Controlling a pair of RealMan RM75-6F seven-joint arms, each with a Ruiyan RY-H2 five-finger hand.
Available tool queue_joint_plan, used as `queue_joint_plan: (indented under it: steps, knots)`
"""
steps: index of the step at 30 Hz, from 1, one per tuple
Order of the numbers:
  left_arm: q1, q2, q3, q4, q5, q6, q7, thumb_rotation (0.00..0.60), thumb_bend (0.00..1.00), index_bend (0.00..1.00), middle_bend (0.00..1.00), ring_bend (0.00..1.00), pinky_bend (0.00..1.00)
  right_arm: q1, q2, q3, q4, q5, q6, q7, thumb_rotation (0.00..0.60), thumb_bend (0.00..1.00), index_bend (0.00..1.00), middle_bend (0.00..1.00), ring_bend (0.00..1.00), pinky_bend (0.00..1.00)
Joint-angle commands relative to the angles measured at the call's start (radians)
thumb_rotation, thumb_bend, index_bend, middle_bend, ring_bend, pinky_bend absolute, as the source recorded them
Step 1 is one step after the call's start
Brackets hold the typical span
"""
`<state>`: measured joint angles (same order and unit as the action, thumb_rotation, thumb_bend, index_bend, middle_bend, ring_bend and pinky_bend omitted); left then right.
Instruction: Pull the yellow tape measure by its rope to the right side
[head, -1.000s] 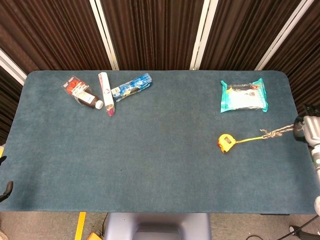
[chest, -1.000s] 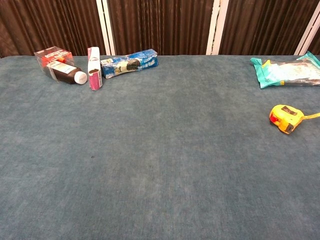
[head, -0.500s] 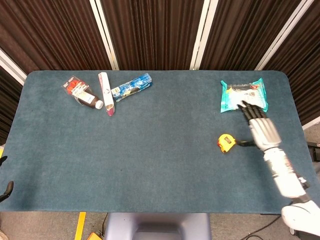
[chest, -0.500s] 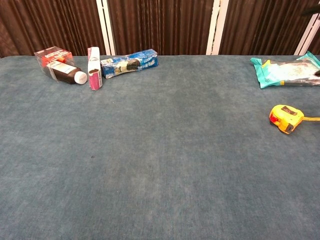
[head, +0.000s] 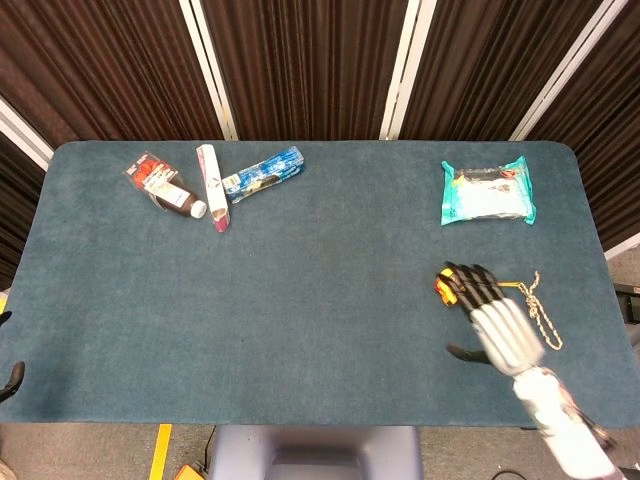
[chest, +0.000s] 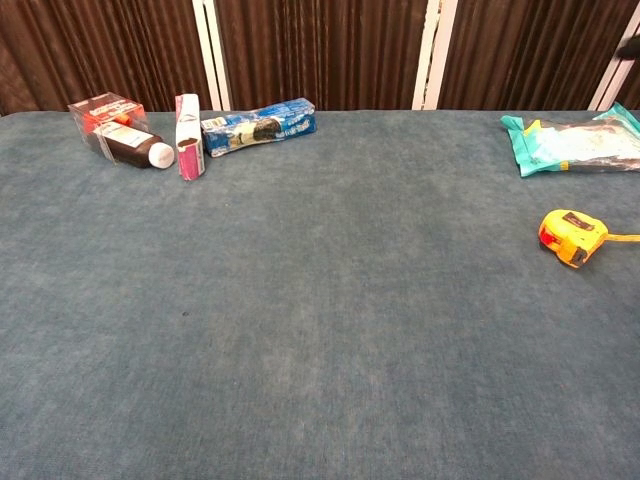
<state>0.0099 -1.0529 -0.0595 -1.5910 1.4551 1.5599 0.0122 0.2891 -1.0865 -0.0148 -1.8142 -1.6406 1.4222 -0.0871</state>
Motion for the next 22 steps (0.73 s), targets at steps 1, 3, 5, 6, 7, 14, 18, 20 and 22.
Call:
queue_joint_plan:
  steps: [1, 3, 5, 6, 7, 14, 18, 20, 22]
  knots:
    - [-0.002, -0.003, 0.003, 0.002, 0.006, -0.002, 0.003, 0.600, 0.40, 0.12, 0.00, 0.00, 0.20, -0.130, 0.084, -0.059, 0.035, -0.029, 0.155, 0.041, 0.600, 0.12, 0.09, 0.00, 0.00, 0.00]
    - [-0.002, -0.004, 0.004, 0.002, 0.007, -0.003, 0.003, 0.600, 0.40, 0.12, 0.00, 0.00, 0.20, -0.140, 0.087, -0.059, 0.045, -0.027, 0.169, 0.050, 0.600, 0.12, 0.10, 0.00, 0.00, 0.00]
    - [-0.003, -0.005, 0.006, 0.003, 0.010, -0.004, 0.004, 0.600, 0.40, 0.12, 0.00, 0.00, 0.20, -0.161, 0.091, -0.055, 0.072, -0.008, 0.193, 0.070, 0.600, 0.12, 0.10, 0.00, 0.00, 0.00]
    - [-0.004, -0.005, 0.006, 0.002, 0.013, -0.003, 0.005, 0.600, 0.40, 0.12, 0.00, 0.00, 0.20, -0.175, 0.089, -0.050, 0.094, 0.010, 0.207, 0.088, 0.600, 0.12, 0.10, 0.00, 0.00, 0.00]
    - [-0.005, -0.002, 0.008, -0.002, 0.017, -0.005, 0.006, 0.600, 0.40, 0.12, 0.00, 0.00, 0.20, -0.189, 0.086, -0.045, 0.123, 0.036, 0.213, 0.107, 0.600, 0.12, 0.11, 0.00, 0.00, 0.00]
    - [-0.010, -0.013, 0.002, 0.011, 0.027, 0.007, 0.008, 0.600, 0.40, 0.12, 0.00, 0.00, 0.19, -0.193, 0.020, -0.008, 0.253, 0.114, 0.156, 0.125, 0.600, 0.12, 0.10, 0.00, 0.00, 0.00]
    - [-0.006, -0.013, 0.005, 0.019, 0.035, 0.017, -0.005, 0.600, 0.40, 0.12, 0.00, 0.00, 0.18, -0.197, 0.019, 0.000, 0.256, 0.111, 0.150, 0.141, 0.600, 0.12, 0.10, 0.00, 0.00, 0.00]
    - [-0.006, -0.012, 0.006, 0.019, 0.036, 0.017, -0.006, 0.600, 0.40, 0.12, 0.00, 0.00, 0.18, -0.200, 0.021, 0.003, 0.254, 0.112, 0.147, 0.145, 0.600, 0.12, 0.10, 0.00, 0.00, 0.00]
    - [-0.007, -0.010, 0.006, 0.017, 0.035, 0.015, -0.006, 0.600, 0.40, 0.12, 0.00, 0.00, 0.18, -0.201, 0.021, 0.007, 0.254, 0.112, 0.145, 0.150, 0.600, 0.12, 0.10, 0.00, 0.00, 0.00]
